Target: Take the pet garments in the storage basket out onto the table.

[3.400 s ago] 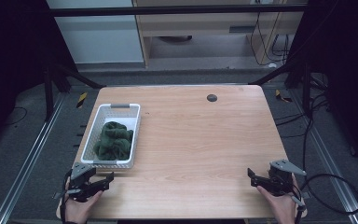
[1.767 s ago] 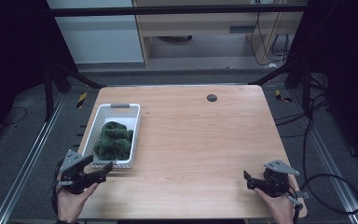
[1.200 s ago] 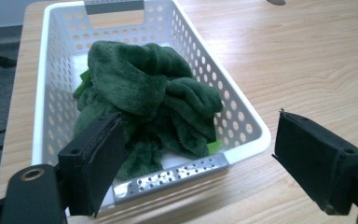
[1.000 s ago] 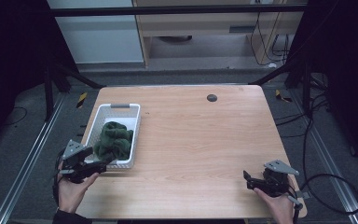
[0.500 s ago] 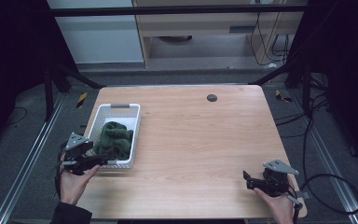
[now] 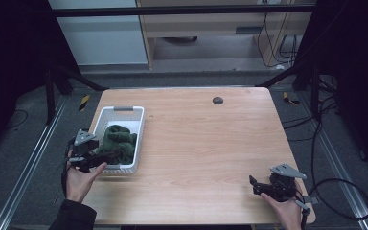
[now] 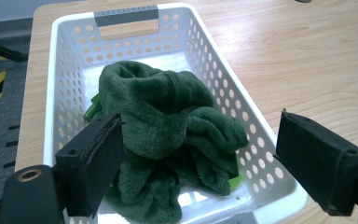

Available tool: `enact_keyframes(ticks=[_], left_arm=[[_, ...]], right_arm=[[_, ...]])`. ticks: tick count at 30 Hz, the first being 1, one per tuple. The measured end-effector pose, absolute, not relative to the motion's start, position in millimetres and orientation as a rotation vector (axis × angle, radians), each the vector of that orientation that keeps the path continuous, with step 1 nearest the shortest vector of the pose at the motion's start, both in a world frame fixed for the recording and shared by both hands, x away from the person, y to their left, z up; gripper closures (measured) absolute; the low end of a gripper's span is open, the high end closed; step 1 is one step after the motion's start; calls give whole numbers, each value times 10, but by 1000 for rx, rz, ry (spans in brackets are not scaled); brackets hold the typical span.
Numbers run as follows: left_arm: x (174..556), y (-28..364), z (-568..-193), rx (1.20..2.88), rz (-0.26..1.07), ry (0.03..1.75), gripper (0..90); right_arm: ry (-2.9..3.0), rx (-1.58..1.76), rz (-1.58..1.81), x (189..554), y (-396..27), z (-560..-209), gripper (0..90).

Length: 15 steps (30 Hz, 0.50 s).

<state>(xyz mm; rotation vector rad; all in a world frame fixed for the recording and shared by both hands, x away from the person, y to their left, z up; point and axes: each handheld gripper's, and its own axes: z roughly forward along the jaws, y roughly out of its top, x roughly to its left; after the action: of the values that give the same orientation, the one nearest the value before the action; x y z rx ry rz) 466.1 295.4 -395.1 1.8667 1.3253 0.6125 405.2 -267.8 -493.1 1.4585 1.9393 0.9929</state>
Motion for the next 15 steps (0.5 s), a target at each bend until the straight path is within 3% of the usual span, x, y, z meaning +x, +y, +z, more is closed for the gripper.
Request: enact_keyframes(ticks=[15], left_arm=[[4853, 2913, -3970, 1905, 623, 1363, 131]], right_arm=[[1948, 1458, 994, 4058, -2679, -4937, 56]])
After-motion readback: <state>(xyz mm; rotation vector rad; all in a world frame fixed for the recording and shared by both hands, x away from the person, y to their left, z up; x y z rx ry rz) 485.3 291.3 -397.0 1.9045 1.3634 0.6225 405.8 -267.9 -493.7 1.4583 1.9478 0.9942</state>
